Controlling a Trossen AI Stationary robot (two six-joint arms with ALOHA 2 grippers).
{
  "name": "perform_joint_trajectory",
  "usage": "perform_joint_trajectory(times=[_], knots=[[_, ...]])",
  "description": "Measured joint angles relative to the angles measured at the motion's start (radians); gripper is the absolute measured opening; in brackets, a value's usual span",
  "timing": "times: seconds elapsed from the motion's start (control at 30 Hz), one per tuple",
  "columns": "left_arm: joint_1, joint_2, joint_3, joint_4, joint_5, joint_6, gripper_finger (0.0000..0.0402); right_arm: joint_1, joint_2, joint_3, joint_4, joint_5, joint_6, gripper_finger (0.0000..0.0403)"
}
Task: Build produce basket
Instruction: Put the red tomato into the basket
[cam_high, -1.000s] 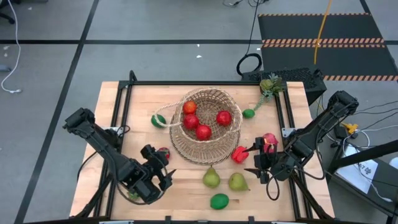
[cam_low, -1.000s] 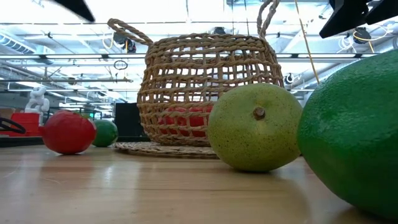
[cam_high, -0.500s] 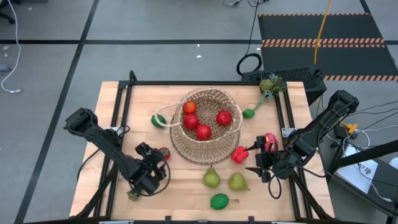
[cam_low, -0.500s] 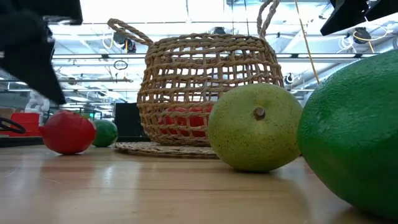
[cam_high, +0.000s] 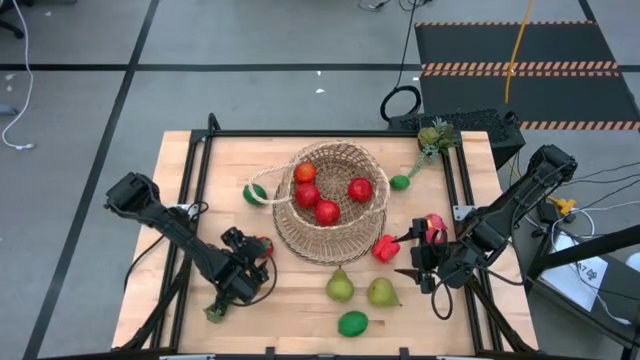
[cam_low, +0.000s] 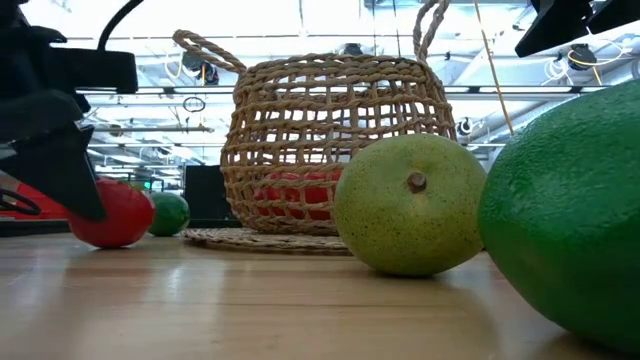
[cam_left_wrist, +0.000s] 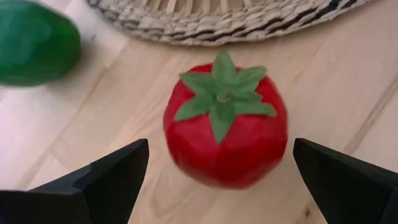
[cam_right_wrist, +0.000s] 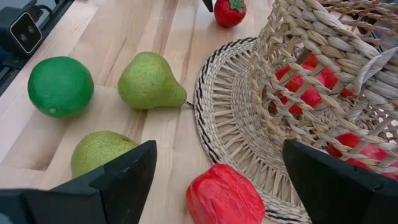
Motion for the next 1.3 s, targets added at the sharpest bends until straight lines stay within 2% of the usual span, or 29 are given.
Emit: perform_joint_trajectory(times=[0.4,0.8,1.3], knots=[[0.043,0.0,-0.048,0.134,-0.019,0.084,0.0399,0.0,0.0,0.0,0.0,0.0,0.0,0.0339],[0.05,0.0,-0.048,0.194,-0.06,0.123,0.0399,0.0,0.0,0.001,0.0,0.0,0.0,0.0339],[0.118,0.0,-0.048,0.215,-0.044,0.179,0.0399,0.0,0.0,0.001,0.0,0.0,0.0,0.0339]])
